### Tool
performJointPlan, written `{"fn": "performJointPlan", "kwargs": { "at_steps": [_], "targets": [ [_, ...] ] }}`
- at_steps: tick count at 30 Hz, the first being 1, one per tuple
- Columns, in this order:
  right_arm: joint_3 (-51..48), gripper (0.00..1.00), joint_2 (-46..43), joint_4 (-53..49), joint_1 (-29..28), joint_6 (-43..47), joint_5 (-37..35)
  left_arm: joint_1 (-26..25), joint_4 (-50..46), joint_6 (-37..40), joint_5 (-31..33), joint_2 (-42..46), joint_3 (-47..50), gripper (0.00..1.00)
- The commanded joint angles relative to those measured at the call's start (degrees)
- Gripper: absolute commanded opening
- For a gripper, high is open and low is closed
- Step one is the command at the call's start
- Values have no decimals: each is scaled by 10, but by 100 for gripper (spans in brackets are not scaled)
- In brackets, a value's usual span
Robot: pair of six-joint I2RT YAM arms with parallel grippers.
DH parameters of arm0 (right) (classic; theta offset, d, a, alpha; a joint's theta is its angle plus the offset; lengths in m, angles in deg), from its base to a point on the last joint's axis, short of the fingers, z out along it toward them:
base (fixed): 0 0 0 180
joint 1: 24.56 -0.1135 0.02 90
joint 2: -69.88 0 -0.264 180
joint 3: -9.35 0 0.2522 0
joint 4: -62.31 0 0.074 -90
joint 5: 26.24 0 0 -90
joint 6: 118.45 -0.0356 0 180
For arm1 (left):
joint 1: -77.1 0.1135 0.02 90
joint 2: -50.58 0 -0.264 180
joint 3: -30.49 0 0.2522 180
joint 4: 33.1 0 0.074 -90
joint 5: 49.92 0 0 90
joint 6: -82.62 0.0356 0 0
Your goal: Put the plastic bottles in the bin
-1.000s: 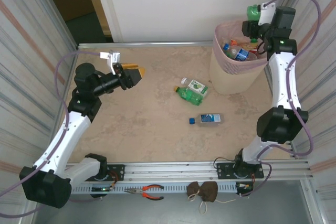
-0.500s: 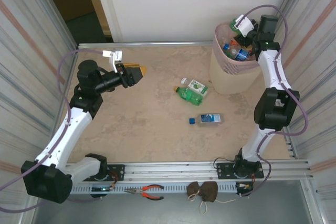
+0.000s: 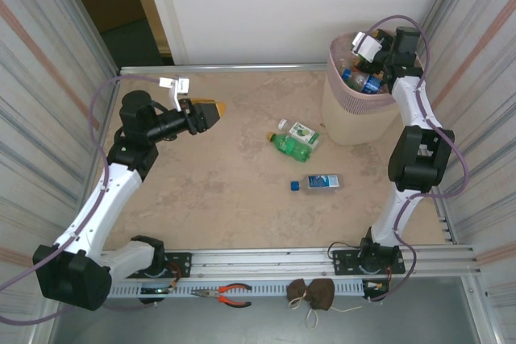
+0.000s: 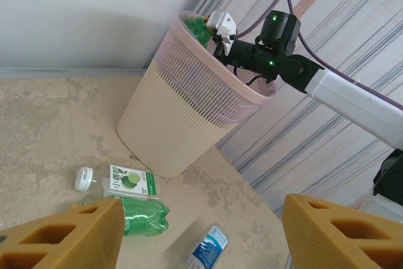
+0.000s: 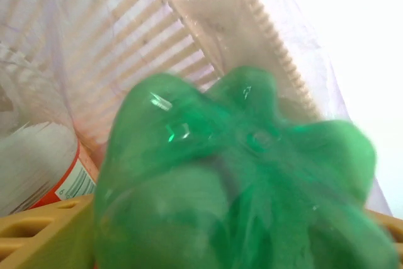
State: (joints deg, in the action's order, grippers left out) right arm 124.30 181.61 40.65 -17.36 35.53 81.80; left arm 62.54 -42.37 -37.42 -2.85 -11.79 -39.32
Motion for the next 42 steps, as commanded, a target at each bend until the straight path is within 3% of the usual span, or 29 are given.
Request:
{"fn": "performJointPlan", "kwargs": {
  "at_steps": [1,10,16,22,25,31,36,42],
  "targets": [
    [27,83,-19,-50,1,18,35,5,0,0,-6,4,-22,67],
    [33,87,-80,-107,3,-12,94,5,-14,5,-14,10,-38,66],
    [47,87,-100,-121,5,-100,148,5,-6,-6,-17,21,-34,66],
    [58,83,-93,-99,5,-245,159,5,-12,-5,-13,32,-30,66],
    [58,77,-85,-68,5,-341,158,5,-10,-9,-12,33,-28,66],
    [105,54,-48,-46,3,-507,105,5,3,-22,-6,32,-20,66],
    [166,48,1,-79,0,-571,61,5,12,-29,-3,27,-15,66],
    [196,44,40,-140,-1,-592,66,4,16,-34,-1,27,-11,66]
  ]
}}
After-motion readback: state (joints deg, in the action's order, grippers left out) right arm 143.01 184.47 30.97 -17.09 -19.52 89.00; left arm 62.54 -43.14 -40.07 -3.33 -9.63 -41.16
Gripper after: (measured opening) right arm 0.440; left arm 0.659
